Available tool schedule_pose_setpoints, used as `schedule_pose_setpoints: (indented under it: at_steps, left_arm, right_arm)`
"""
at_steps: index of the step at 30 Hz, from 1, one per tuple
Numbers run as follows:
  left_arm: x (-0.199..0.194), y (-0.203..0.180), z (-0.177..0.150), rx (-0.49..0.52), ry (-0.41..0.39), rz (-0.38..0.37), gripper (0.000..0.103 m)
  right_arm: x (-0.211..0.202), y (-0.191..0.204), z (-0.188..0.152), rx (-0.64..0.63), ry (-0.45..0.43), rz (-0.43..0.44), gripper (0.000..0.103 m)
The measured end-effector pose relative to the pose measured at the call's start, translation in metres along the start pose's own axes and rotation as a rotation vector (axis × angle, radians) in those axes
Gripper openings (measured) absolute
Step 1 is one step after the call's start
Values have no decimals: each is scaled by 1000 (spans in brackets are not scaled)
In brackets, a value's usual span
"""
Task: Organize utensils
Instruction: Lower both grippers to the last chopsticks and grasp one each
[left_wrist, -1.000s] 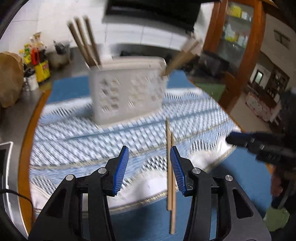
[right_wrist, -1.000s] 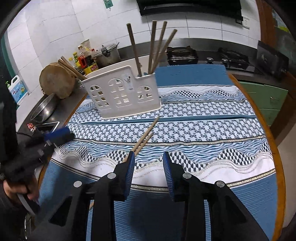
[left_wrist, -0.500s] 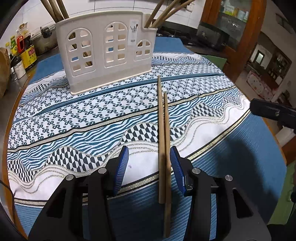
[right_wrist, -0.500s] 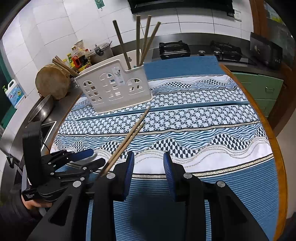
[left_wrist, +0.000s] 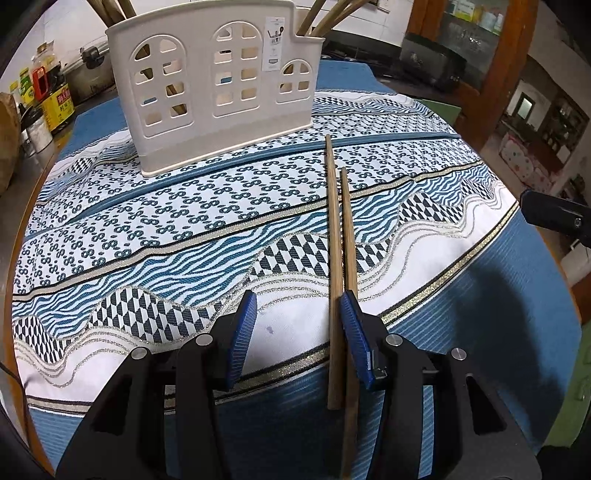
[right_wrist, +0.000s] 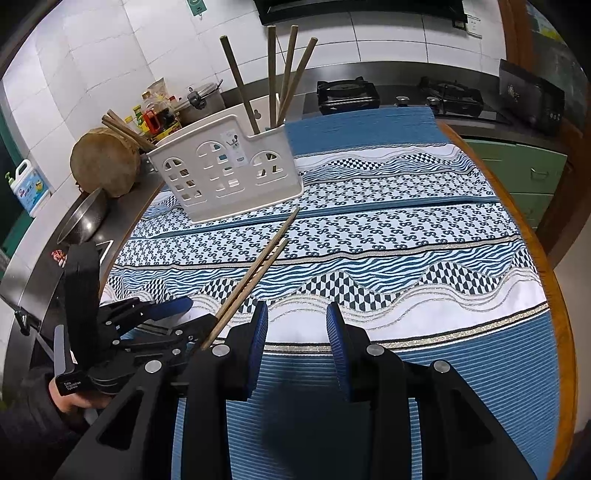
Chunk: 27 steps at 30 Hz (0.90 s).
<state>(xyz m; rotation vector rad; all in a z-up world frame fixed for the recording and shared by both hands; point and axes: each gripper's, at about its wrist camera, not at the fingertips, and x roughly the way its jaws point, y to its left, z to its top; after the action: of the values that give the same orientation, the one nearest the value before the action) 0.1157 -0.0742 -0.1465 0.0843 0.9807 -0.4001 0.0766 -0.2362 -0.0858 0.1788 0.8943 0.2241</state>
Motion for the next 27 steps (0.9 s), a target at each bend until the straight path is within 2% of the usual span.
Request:
schedule_pose_setpoints:
  at_steps: [2,5,8,9,12,15,18,21,27]
  left_arm:
    - [2,-5,0,11,6,9,48]
    - [6,-18,-1,74,4,68,47]
    - [6,-14,0,56,-8,93,45]
    - [6,-13,1,53,-13,112,36]
    - [4,-3,3,32,-18,128,20]
    - [2,5,2,11,-27,118,15]
    - [-2,7,-2,5,-48,38,15]
    - [-1,4,-4,43,-63,36,15]
    - [-1,9,0,49,-66,23,5]
  right_arm:
    - [1,1,-1,-6,6,-1,33]
    - [3,2,-3,-7,15,2,33]
    - [4,3,-5,-6,22,2,33]
    - [4,3,-6,-7,22,1,33]
    - [4,3,-7,-6,26,1,33]
    - [6,5,-10,-5,32,5,33]
    - [10,10,-11,-15,44,19,33]
    - [15,18,-15,-29,62,36,33]
    - [31,42,-25,-68,114,80,25]
